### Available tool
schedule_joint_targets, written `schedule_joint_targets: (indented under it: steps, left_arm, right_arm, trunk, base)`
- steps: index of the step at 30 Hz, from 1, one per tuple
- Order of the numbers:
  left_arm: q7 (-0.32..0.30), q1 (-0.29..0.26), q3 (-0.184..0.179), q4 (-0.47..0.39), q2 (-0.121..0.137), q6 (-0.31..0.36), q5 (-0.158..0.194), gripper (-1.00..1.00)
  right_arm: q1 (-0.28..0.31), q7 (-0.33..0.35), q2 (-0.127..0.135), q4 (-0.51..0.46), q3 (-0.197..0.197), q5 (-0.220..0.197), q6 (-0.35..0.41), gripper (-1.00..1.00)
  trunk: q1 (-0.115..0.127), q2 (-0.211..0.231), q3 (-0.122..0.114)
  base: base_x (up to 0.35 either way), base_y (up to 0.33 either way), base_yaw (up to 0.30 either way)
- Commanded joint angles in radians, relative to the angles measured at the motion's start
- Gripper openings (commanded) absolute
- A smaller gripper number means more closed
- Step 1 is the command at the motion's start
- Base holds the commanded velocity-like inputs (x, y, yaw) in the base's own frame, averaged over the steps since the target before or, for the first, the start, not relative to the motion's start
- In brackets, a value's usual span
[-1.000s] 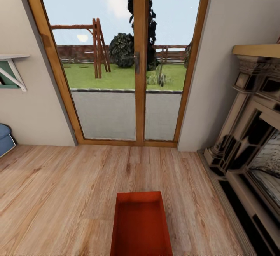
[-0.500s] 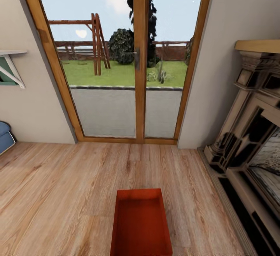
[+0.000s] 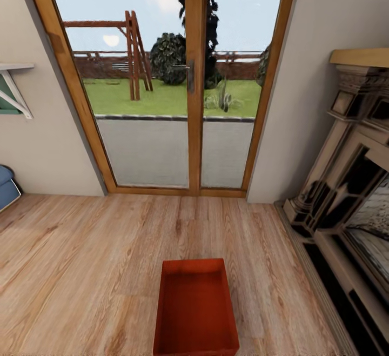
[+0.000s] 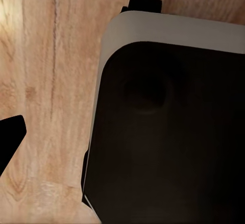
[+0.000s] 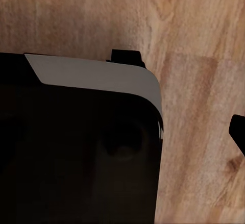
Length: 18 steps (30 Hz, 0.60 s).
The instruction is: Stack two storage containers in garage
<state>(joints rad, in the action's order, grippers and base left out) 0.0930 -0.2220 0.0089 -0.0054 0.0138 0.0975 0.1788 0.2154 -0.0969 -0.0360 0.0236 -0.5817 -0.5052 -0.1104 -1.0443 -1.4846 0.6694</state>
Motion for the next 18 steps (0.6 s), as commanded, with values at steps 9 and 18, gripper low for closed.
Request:
schedule_joint_targets:
  steps: [9,18]
  left_arm:
    - [0.002,0.000,0.000,-0.001,0.000,0.004,0.007,1.00]
    - [0.002,0.000,0.000,-0.001,0.000,0.004,0.007,1.00]
  right_arm:
    - [0.001,-0.001,0.000,0.002,-0.008,-0.008,-0.005,1.00]
    - [0.001,-0.001,0.000,0.002,-0.009,-0.007,-0.005,1.00]
  trunk:
    - [0.000,0.000,0.015]
    - [0.000,0.000,0.030]
  base:
    - [0.000,0.000,0.000]
    - [0.000,0.000,0.000]
